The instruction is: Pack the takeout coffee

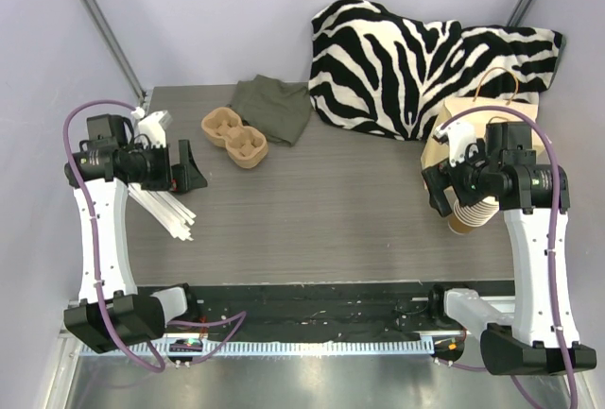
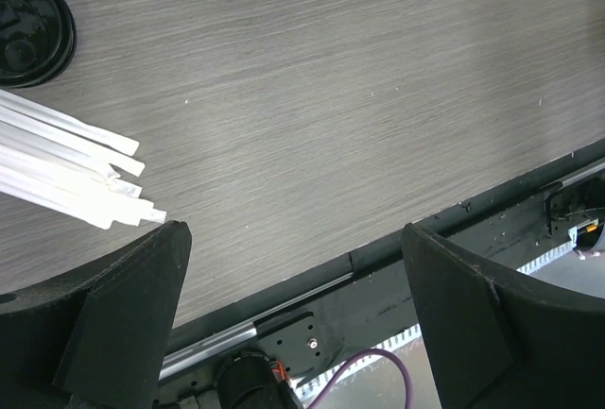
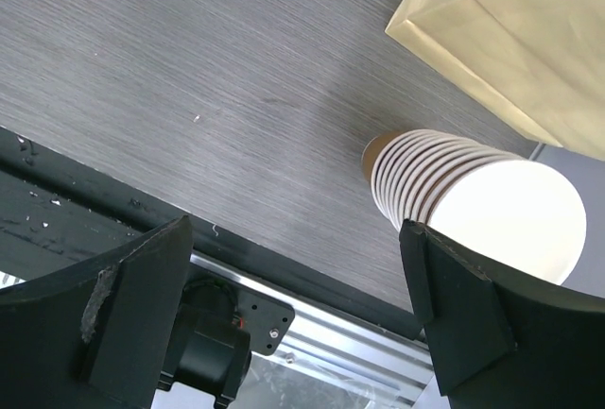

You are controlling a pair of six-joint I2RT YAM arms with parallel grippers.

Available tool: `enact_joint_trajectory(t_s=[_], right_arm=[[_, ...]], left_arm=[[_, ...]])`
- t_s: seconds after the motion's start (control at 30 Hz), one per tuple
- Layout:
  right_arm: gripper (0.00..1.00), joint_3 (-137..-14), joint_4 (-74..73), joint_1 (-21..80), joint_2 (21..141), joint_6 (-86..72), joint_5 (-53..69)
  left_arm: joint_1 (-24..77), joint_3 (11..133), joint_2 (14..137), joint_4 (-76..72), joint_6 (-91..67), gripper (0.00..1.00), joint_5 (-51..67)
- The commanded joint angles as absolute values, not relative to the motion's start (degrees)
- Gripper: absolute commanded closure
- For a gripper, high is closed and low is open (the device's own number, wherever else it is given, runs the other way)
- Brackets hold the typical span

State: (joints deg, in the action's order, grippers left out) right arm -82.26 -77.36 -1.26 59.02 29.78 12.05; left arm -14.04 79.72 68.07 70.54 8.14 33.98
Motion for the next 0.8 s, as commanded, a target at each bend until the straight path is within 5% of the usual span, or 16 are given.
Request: enact_joint_trajectory(t_s=[0.0, 0.5, 0.77], right_arm=[[0.0, -81.2, -79.6, -2.8, 55.8, 28.6, 10.6], [0.0, -86.3, -80.6, -12.6, 63.6, 25.9, 3.2], [0.12, -83.5, -77.6, -13.4, 64.8, 25.2, -1.8]], left_arm=[[-14.2, 80.4, 68.3, 69.3, 8.3, 0.0, 35.5], [-13.7, 80.4, 71.1, 66.9, 10.3, 0.0, 41.4], [-13.0, 79.8, 70.0, 68.6, 9.2, 0.0, 42.3]])
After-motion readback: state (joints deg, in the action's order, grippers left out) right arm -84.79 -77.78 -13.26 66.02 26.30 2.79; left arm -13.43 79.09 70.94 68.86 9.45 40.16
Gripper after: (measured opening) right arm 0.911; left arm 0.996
